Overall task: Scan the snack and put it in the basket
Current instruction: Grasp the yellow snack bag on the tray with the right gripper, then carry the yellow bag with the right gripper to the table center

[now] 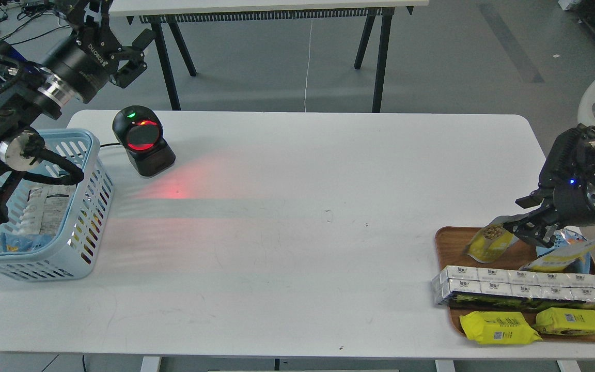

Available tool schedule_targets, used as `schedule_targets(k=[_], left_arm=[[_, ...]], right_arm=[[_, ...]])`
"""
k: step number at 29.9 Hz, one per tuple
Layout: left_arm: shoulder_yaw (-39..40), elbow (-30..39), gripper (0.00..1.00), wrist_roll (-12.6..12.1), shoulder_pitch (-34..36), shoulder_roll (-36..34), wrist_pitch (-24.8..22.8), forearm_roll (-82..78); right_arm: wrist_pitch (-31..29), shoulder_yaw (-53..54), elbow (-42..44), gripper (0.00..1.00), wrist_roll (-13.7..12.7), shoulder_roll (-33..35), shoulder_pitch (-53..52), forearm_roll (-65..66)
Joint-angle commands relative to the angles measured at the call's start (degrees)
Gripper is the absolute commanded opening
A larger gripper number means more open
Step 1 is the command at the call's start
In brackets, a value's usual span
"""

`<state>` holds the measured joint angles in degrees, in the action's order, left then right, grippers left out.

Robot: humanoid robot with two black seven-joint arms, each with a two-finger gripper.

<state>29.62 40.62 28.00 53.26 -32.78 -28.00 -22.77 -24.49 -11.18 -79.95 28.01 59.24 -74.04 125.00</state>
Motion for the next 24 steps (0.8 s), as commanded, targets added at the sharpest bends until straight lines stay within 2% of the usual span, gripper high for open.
schedule_targets(k=[1,3,17,20,24], left_arm=[[0.0,-0.3,1.0,0.0,0.0,0.0,0.0,0.0],[0.0,-0.3,1.0,0.0,0.0,0.0,0.0,0.0],[0.1,-0.3,1.0,0.0,0.2,-0.3,0.0,0.0],[0.1,-0.3,1.0,0.0,0.3,-0.3,0.0,0.0],[0.1,-0.4,1.0,0.0,0.4,-0.4,0.0,0.0]], right_arm=[[0.2,0.5,0.0,0.1,0.0,-0.4,0.0,0.0],[0.3,0.5,-0.1,0.01,0.0,-0.3,-0.1,0.0],[2.2,5.5,-0.9,0.0,0.0,-0.7,-0.6,0.0],[1.7,8.0,-1.1,0.0,0.0,-3.1,-1.5,0.0],[0.9,8.4,-1.1,0.0,0.0,-10.1,-7.1,0.0]])
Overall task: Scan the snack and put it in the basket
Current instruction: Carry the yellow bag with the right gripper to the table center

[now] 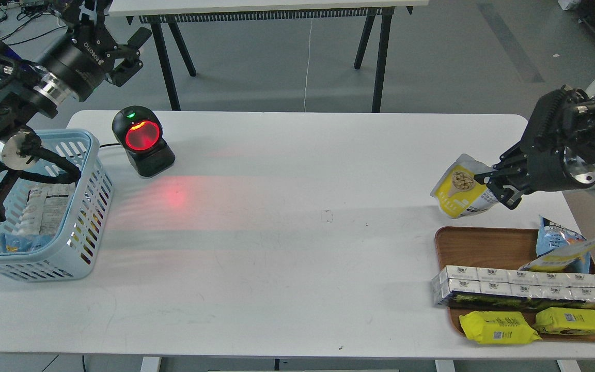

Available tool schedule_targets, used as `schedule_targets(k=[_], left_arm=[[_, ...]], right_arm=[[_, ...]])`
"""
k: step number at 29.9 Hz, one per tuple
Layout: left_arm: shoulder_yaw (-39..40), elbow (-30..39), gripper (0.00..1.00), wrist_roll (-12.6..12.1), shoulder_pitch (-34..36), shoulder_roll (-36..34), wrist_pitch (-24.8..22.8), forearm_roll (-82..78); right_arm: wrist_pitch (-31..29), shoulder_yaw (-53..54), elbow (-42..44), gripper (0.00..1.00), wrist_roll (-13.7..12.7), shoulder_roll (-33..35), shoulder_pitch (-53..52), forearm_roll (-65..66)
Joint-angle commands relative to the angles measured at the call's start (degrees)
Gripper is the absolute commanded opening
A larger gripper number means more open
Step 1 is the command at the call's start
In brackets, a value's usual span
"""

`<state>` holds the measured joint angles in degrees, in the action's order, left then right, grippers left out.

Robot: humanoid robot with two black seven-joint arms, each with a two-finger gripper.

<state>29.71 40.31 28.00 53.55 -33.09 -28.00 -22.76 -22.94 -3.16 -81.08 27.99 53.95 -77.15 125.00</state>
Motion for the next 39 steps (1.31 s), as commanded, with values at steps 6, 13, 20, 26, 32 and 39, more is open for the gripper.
schedule_targets(k=[6,13,20,26,32,39], left_arm=[[0.0,-0.3,1.0,0.0,0.2,-0.1,0.0,0.0],[0.2,-1.6,1.0,0.0,0.4,0.0,0.0,0.1],[0.3,-1.6,1.0,0.0,0.3,-0.2,0.0,0.1],[0.7,-1.6,1.0,0.0,0.1,-0.6,0.0,0.2],[1.0,-1.5,1.0,0.0,-0.1,-1.0,0.0,0.3],[1.0,-1.5,1.0,0.0,-0.2,-1.1,0.0,0.4]], right_arm=[[-4.7,0.3,2.6,0.0,0.0,-19.6,-10.5,0.0],[-4.7,-0.2,10.1,0.0,0.0,-36.6,-11.4,0.0],[-4.7,-2.8,14.5,0.0,0.0,-47.7,-11.0,0.0],[-4.7,-3.1,17.4,0.0,0.0,-53.4,-11.2,0.0],[-4.7,-4.7,17.4,0.01,0.0,-54.0,-11.0,0.0],[-5.1,-5.0,17.4,0.94,0.0,-54.0,-11.0,0.0]])
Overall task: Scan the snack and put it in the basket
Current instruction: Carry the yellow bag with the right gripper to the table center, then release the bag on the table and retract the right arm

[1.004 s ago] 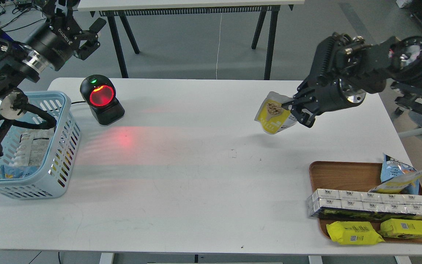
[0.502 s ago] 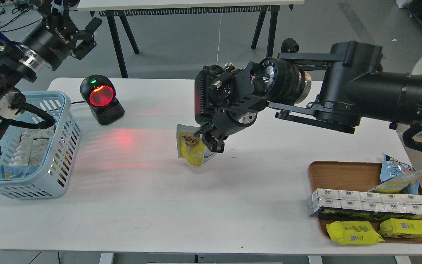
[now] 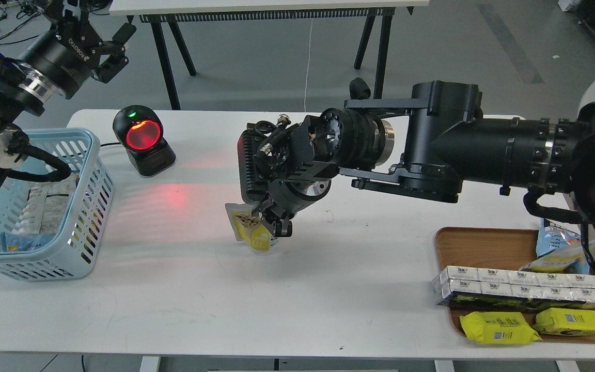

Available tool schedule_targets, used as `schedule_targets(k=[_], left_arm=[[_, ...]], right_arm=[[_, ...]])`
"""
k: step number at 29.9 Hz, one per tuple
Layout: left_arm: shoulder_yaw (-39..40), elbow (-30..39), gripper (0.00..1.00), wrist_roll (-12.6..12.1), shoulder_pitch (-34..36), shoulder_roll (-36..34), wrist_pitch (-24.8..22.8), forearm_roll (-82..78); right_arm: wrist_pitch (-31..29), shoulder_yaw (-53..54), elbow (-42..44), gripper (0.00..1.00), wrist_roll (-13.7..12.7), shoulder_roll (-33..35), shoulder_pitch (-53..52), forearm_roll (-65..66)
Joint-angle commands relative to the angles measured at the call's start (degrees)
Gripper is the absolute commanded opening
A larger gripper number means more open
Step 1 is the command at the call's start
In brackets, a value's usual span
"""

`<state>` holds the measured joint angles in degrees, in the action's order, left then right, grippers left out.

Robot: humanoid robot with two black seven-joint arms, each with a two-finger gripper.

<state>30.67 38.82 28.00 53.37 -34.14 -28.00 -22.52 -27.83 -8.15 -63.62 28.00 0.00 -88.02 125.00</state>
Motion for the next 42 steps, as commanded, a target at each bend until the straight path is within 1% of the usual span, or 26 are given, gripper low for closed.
schedule_targets(k=[1,4,6,11,14,17,21,26,28,32,34,38,42], left_arm=[[0.0,0.0,1.0,0.0,0.0,-0.1,0.0,0.1],[0.1,0.0,1.0,0.0,0.0,0.1,0.0,0.5],[0.3,-0.1,1.0,0.0,0.0,0.2,0.0,0.7],[0.9,-0.1,1.0,0.0,0.1,0.6,0.0,0.7],[0.9,-0.1,1.0,0.0,0.4,0.6,0.0,0.7],[0.6,-0.3,1.0,0.0,0.6,0.5,0.0,0.5],[0.0,-1.6,1.0,0.0,0.5,0.6,0.0,0.0],[0.0,-2.7,1.0,0.0,0.2,0.8,0.0,0.0],[0.0,-2.6,1.0,0.0,0.2,0.7,0.0,0.0],[1.7,-1.9,1.0,0.0,0.5,-0.1,0.0,0.1],[3.8,-0.6,1.0,0.0,0.7,-0.2,0.0,0.3],[10.4,2.0,1.0,0.0,1.2,-1.0,0.0,0.5],[17.7,2.1,1.0,0.0,1.1,-0.6,0.0,0.9]], right_arm=[[-0.2,0.0,0.0,0.94,0.0,0.0,-0.2,0.0],[-0.2,0.4,0.5,0.94,0.0,0.0,-0.4,0.0],[-0.2,1.8,2.7,0.94,0.0,0.0,-0.8,-0.7],[-0.2,7.7,9.0,0.94,0.0,0.0,-0.8,-12.3],[-0.2,10.8,14.2,0.94,0.0,1.9,-0.7,-17.5],[-0.2,15.5,18.6,0.94,0.0,4.0,0.0,-26.5],[-0.2,16.6,20.6,0.94,0.0,9.7,0.5,-44.4],[-0.2,17.5,20.6,0.94,0.0,17.5,4.3,-62.2],[-0.2,18.6,20.6,0.94,0.0,20.6,6.1,-71.5],[-0.2,20.0,19.7,0.95,0.0,26.3,9.3,-88.0],[-0.2,20.2,19.5,0.95,0.0,29.3,10.1,-95.1],[-0.2,20.1,17.7,0.95,0.0,34.4,11.1,-102.6],[-0.2,20.2,14.6,0.95,0.0,38.8,11.8,-103.6]])
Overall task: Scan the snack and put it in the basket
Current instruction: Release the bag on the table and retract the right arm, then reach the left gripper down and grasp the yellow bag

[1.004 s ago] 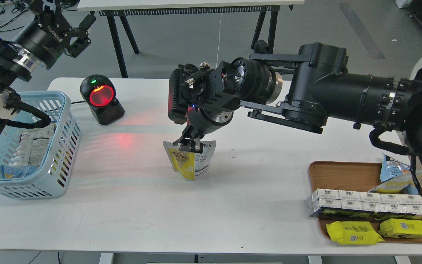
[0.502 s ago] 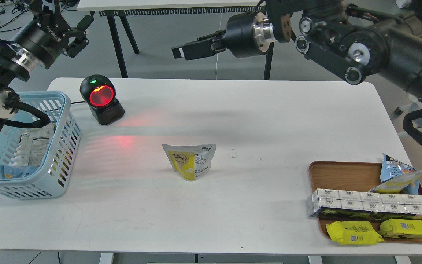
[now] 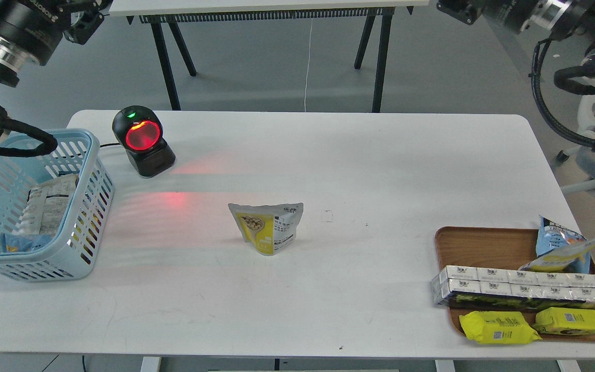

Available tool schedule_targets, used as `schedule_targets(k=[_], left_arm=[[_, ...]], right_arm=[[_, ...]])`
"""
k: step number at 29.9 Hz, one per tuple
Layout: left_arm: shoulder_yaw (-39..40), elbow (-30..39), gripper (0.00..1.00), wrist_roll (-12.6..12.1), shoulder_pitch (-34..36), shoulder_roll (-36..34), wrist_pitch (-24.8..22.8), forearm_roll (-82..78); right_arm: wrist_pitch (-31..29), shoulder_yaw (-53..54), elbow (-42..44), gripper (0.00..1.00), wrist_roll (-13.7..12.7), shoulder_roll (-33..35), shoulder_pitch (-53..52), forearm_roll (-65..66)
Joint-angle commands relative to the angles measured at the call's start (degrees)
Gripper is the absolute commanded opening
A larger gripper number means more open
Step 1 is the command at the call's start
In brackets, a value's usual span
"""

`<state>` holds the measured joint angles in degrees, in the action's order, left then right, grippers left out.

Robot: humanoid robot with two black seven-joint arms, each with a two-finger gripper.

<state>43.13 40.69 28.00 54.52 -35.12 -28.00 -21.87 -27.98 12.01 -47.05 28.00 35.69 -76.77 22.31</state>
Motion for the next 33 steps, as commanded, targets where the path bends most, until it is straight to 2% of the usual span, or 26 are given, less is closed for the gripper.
schedule_targets(k=[1,5,7,9,14,19,23,26,33], left_arm=[[6.3,0.2,1.0,0.0,0.1,0.5,0.0,0.4],[5.8,4.0,1.0,0.0,2.2,-0.6,0.0,0.5],[2.2,8.5,1.0,0.0,4.3,-4.8,0.0,0.4],[-5.2,12.0,1.0,0.0,7.8,-9.1,0.0,0.4],[-25.8,19.5,1.0,0.0,23.4,-14.5,0.0,-2.5],[-43.0,24.7,1.0,0.0,39.2,-15.9,0.0,-11.0],[-57.6,31.4,1.0,0.0,51.1,-13.8,0.0,-20.8],[-67.5,36.8,1.0,0.0,58.9,-9.4,0.0,-27.1],[-82.0,42.5,1.0,0.0,65.5,2.8,0.0,-37.4]], right_arm=[[0.0,0.1,-2.3,0.95,0.0,3.9,0.7,-1.0],[0.0,0.3,-2.4,0.95,0.0,6.6,1.6,-1.5],[0.0,0.3,-2.4,0.95,0.0,7.8,2.5,-3.9],[0.0,0.3,-2.4,0.95,0.0,8.0,3.9,-8.2],[0.0,0.3,-2.8,0.96,0.0,7.3,7.7,-18.0],[0.0,2.2,-5.6,0.96,0.0,6.6,11.5,-24.4],[0.0,4.7,-5.6,0.96,0.0,5.4,14.3,-25.2],[0.0,5.0,-5.6,0.96,0.0,5.5,15.0,-25.2],[0.0,5.3,-5.6,0.96,0.0,6.3,15.8,-25.2]])
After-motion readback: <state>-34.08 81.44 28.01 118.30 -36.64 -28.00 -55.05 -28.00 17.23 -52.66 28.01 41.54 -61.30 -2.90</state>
